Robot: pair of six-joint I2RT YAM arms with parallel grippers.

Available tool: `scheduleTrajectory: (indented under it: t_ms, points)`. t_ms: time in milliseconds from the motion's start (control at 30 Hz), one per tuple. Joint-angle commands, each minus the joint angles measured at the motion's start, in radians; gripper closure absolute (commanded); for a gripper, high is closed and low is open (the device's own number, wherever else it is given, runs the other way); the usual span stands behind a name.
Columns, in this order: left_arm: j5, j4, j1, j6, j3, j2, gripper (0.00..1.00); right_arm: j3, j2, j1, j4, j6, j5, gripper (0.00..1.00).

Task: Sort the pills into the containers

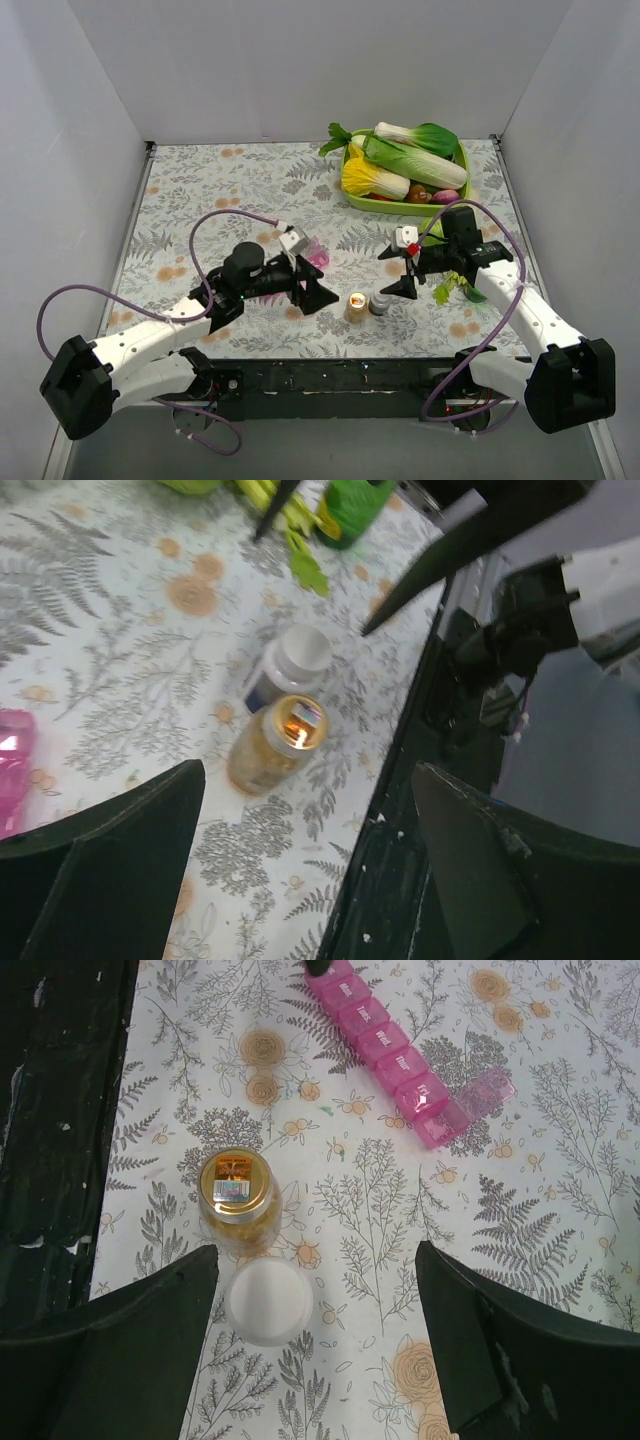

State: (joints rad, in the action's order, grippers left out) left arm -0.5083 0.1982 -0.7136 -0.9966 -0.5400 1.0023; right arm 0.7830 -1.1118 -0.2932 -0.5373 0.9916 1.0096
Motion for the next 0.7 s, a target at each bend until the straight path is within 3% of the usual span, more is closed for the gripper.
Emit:
scheduleTrajectory:
  t_ms: [0,133,267,400,667]
  points:
    - [0.174,-0.098,-0.191,0.153,-0.06,0.028,0.15,-0.025,0.03,0.032,0.08,-0.04,0.066,0.13]
    - [0.324,-0.105,-0.34,0.3,-0.095,0.125,0.14,-0.054,0.043,0.063,0.109,-0.062,0.084,0.11]
    - [0.413,-0.066,-0.385,0.462,-0.117,0.212,0.13,-0.071,0.041,0.08,0.115,-0.065,0.102,0.11]
    - [0.436,0.003,-0.383,0.597,-0.121,0.268,0.12,-0.08,0.035,0.083,0.109,-0.056,0.118,0.11]
    - [0.376,0.038,-0.385,0.616,-0.178,0.416,0.15,-0.09,0.035,0.089,0.1,-0.038,0.129,0.11]
